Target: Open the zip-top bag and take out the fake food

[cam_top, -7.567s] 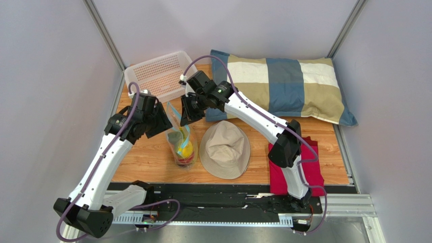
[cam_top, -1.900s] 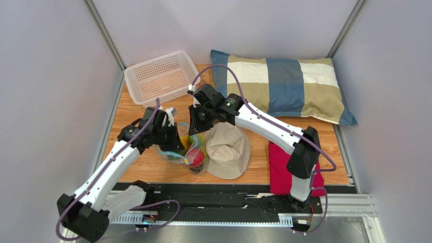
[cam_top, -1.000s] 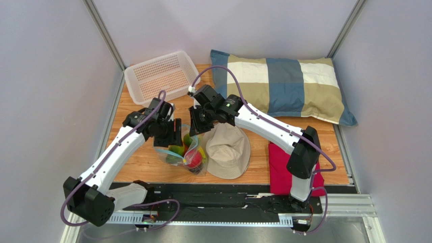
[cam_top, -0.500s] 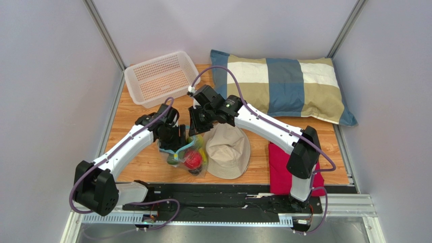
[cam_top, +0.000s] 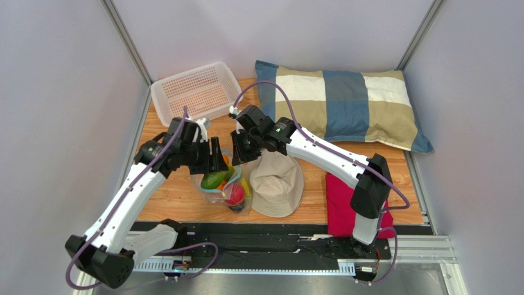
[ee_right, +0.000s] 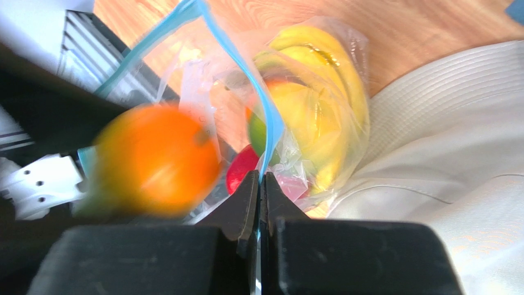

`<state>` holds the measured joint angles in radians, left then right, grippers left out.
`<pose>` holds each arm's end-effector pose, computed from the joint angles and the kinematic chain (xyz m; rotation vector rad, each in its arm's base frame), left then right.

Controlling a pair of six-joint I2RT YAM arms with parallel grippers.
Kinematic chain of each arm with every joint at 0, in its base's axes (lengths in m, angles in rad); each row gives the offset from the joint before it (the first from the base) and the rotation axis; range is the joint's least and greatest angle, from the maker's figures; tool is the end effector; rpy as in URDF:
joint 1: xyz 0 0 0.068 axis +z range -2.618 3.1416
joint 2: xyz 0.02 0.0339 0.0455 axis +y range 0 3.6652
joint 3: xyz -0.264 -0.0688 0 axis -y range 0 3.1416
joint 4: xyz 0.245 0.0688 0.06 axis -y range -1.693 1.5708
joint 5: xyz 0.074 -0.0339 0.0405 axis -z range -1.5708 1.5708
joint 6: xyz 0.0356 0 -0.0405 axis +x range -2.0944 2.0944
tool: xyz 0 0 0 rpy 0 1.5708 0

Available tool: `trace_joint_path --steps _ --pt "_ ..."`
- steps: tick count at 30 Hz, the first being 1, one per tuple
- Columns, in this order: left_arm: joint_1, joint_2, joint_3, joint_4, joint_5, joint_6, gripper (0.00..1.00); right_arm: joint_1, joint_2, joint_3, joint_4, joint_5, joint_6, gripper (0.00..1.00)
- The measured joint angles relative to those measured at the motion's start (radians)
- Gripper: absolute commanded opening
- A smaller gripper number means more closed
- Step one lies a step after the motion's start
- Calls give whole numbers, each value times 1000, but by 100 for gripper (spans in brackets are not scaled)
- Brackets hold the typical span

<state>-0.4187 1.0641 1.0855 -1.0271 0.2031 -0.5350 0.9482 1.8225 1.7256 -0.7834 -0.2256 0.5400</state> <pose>0.1742 -0.0854 0.3176 -0.0763 2.6683 -0.5971 0.2295 0.3334 0.3214 -0.6425 2.5716 0.8659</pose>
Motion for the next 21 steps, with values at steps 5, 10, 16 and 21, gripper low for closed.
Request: trace_joint_path --steps 5,10,16,21 --pt "0 -87 104 -33 138 -16 0 0 -1 -15 0 52 -42 0" --pt "26 -162 134 -8 72 -57 0 -2 -1 -31 -3 98 -75 0" --pt "248 -119 160 274 -70 -134 0 -15 -20 -60 -8 94 -87 0" --pt "370 256 294 491 -85 -138 0 -20 -40 -58 -9 81 -97 0"
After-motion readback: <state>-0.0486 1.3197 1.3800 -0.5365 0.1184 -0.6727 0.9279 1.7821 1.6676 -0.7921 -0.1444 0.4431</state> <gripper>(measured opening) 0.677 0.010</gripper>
